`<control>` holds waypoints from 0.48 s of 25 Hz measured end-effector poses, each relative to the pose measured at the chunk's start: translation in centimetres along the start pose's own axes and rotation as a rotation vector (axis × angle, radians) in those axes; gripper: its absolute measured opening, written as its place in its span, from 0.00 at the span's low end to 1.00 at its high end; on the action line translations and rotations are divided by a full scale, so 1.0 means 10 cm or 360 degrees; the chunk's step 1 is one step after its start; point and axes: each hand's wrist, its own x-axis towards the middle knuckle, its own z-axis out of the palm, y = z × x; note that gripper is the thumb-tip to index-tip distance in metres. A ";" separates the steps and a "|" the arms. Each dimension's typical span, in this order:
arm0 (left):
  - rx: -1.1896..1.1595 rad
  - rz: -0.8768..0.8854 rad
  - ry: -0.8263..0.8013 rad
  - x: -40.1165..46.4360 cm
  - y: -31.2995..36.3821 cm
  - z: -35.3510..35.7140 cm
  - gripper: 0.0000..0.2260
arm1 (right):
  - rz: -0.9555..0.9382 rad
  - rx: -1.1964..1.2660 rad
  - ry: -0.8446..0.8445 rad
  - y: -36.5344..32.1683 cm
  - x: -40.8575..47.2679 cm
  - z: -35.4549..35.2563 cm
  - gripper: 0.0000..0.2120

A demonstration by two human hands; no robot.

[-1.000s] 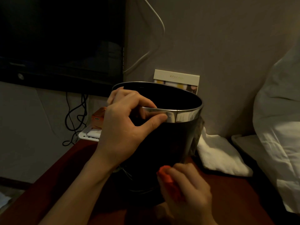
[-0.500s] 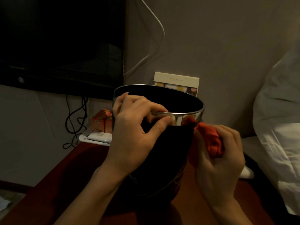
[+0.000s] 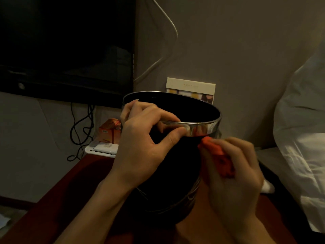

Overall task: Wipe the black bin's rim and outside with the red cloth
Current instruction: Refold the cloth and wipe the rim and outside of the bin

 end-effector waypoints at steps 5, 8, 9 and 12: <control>-0.0247 -0.0083 -0.0086 0.02 -0.08 -0.08 0.05 | 0.0468 0.0110 0.0142 0.25 0.20 -0.09 0.06; -0.0352 -0.0092 -0.0102 0.02 -0.09 -0.08 0.04 | 0.0494 0.0105 0.0256 0.18 0.21 -0.09 0.06; -0.0359 -0.0096 -0.0098 0.02 -0.09 -0.07 0.04 | 0.0415 0.0039 0.0270 0.11 0.19 -0.08 0.07; -0.0341 -0.0108 -0.0096 0.02 -0.10 -0.07 0.04 | 0.0109 -0.0095 0.0277 -0.11 0.04 -0.02 0.09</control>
